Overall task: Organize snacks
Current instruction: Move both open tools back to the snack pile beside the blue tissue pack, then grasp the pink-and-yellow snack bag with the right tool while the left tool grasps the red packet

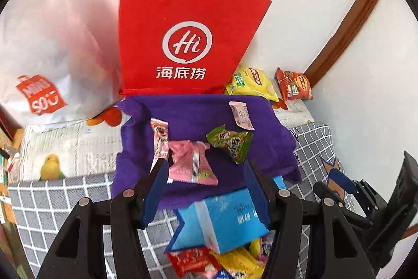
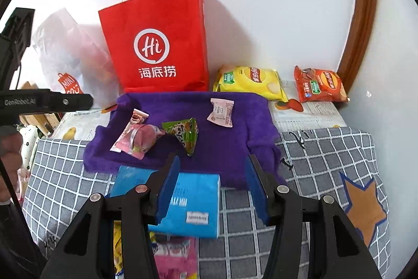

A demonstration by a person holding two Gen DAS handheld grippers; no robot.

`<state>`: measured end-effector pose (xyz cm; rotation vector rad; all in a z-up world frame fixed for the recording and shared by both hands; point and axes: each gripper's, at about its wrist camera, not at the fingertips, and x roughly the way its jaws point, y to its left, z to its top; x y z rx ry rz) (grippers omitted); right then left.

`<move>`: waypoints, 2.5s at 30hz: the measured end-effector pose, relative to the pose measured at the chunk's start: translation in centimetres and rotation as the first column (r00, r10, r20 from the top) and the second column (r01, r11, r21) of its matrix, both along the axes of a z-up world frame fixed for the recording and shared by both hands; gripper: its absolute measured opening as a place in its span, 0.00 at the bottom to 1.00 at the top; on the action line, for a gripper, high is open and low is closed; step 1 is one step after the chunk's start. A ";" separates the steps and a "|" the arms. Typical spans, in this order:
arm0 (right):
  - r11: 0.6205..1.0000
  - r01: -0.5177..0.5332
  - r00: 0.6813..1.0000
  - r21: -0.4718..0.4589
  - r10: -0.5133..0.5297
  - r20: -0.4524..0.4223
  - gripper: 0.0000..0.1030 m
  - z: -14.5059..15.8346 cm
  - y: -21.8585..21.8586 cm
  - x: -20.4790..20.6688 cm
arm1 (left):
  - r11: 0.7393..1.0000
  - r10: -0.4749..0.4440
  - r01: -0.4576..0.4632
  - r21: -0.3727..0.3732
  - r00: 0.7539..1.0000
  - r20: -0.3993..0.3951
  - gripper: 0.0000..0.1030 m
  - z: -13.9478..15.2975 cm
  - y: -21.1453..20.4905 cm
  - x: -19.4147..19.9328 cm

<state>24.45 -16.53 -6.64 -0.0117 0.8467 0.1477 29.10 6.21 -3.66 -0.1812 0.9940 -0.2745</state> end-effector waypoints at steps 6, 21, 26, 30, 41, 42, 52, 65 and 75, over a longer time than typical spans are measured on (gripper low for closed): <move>1.000 0.027 1.000 0.013 -0.027 0.007 0.51 -0.1 -0.6 -2.5 | 0.999 0.039 -0.039 -0.001 0.999 -0.008 0.56 -0.5 0.9 -3.6; 0.997 -0.057 0.995 0.060 0.061 -0.083 0.62 -3.6 0.6 -8.0 | 0.994 0.100 -0.104 -0.037 0.991 -0.087 0.56 -4.1 2.9 -10.6; 0.996 -0.083 0.990 0.037 0.087 -0.112 0.62 -5.1 1.7 -8.9 | 0.990 0.130 -0.136 -0.040 0.985 -0.116 0.56 -5.8 4.3 -11.8; 0.995 -0.099 0.986 0.034 0.102 -0.133 0.62 -6.3 1.9 -9.7 | 0.986 0.149 -0.157 -0.056 0.980 -0.132 0.56 -6.9 5.2 -12.1; 0.988 -0.098 0.976 0.122 0.119 -0.181 0.68 -7.6 1.9 -8.9 | 0.984 0.131 -0.147 -0.096 0.979 -0.157 0.56 -8.3 5.0 -12.1; 0.984 -0.115 0.971 0.134 0.140 -0.192 0.71 -7.9 2.3 -8.5 | 0.985 0.131 -0.147 -0.095 0.979 -0.156 0.56 -8.3 4.9 -12.2; 0.969 -0.177 0.957 0.172 0.210 -0.199 0.71 -10.0 3.2 -6.8 | 0.990 0.120 -0.129 -0.056 0.982 -0.149 0.56 -8.8 3.7 -12.4; 0.984 -0.150 0.976 0.094 0.162 -0.147 0.62 -8.5 -1.9 -8.5 | 0.988 0.142 -0.151 -0.031 0.967 -0.210 0.56 -12.6 1.8 -9.3; 0.983 -0.154 0.973 0.099 0.168 -0.157 0.67 -9.9 -3.0 -8.2 | 0.994 0.107 -0.095 0.060 0.968 -0.229 0.39 -14.7 -0.5 -8.2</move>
